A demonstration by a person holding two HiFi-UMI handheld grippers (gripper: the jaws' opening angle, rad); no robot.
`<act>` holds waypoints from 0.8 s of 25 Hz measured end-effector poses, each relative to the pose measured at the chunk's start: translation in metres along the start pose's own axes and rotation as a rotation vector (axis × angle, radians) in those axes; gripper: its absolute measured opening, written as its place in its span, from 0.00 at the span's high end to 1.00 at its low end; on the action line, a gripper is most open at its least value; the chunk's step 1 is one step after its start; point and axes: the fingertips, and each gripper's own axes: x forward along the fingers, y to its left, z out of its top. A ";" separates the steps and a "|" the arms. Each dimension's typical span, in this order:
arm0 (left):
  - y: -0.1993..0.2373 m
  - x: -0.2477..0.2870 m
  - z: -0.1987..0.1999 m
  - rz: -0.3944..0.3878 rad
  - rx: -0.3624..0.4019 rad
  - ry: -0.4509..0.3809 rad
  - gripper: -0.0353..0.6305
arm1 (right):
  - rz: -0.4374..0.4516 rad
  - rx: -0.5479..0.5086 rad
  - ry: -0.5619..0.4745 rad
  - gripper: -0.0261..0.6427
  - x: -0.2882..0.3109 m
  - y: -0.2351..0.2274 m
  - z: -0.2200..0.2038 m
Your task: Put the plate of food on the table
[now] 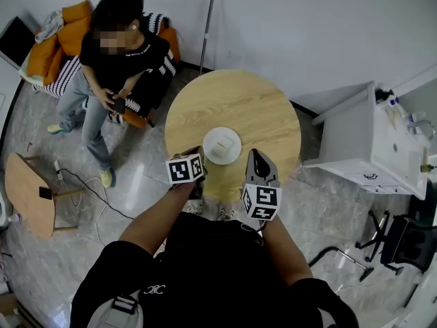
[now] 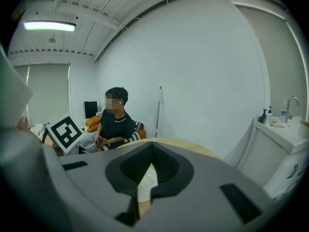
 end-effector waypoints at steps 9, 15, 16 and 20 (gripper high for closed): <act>-0.053 -0.044 0.046 -0.062 0.246 -0.123 0.94 | 0.013 -0.032 -0.038 0.95 0.009 0.013 0.024; -0.059 -0.055 0.059 -0.070 0.241 -0.143 0.94 | 0.002 -0.023 -0.050 0.95 0.015 0.013 0.033; -0.057 -0.055 0.060 -0.067 0.224 -0.140 0.94 | 0.003 -0.022 -0.051 0.95 0.016 0.013 0.034; -0.054 -0.057 0.067 -0.059 0.222 -0.150 0.94 | 0.014 -0.015 -0.057 0.95 0.019 0.014 0.038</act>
